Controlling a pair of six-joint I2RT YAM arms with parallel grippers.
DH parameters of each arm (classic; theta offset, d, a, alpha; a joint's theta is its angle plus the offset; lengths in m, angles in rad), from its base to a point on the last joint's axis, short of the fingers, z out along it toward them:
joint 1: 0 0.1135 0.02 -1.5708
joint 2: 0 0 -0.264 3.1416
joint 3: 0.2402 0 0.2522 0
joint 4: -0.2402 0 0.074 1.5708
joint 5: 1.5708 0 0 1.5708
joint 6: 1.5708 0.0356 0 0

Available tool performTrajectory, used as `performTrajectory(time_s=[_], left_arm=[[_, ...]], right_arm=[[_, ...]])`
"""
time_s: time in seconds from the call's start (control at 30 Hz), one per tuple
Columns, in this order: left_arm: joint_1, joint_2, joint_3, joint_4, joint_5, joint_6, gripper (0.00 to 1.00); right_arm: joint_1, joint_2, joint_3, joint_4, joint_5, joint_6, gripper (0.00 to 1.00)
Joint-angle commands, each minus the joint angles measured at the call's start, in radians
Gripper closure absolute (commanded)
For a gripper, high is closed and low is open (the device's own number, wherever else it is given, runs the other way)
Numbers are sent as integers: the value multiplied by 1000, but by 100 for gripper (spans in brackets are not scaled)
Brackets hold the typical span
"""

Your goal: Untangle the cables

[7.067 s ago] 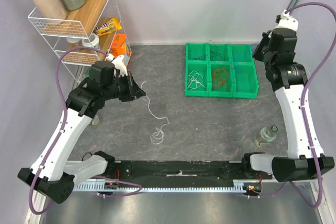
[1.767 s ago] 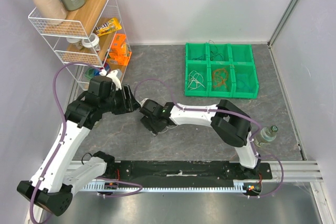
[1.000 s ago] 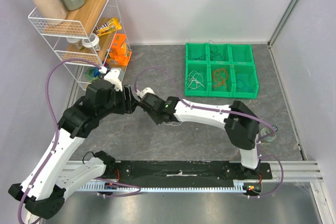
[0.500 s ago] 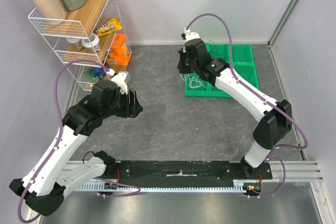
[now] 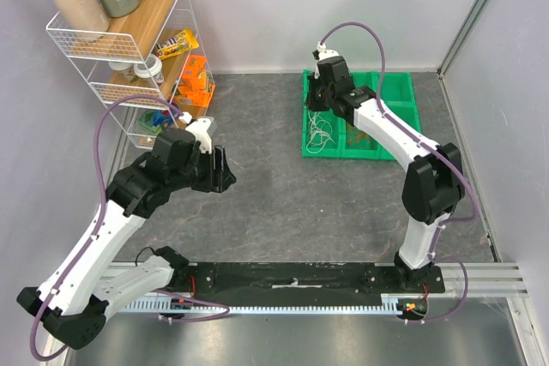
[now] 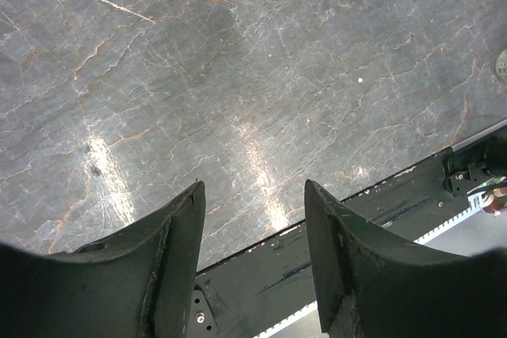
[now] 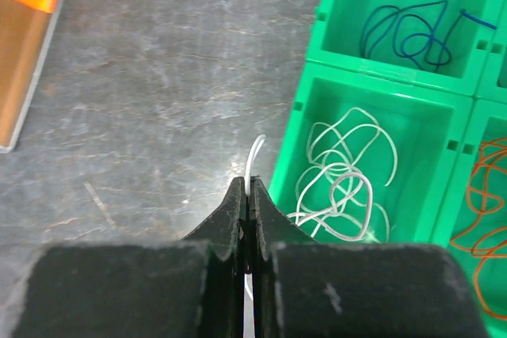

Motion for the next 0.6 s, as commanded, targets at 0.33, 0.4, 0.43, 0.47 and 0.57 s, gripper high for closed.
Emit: performTrajectory(time_s=[0.33, 0.4, 0.43, 0.47, 0.57], left_arm=[[-5, 34, 66, 0, 32, 13, 41], [-4, 43, 66, 3, 38, 10, 41], [-4, 48, 66, 4, 41, 8, 41], [-5, 48, 66, 6, 42, 8, 41], [-4, 54, 64, 4, 42, 7, 41]], right_arm=[[-26, 244, 110, -76, 62, -136, 89], [-26, 267, 197, -166, 63, -146, 79], [-26, 269, 230, -189, 71, -148, 74], [-26, 266, 256, -217, 75, -151, 69], [-26, 243, 307, -284, 72, -162, 55]])
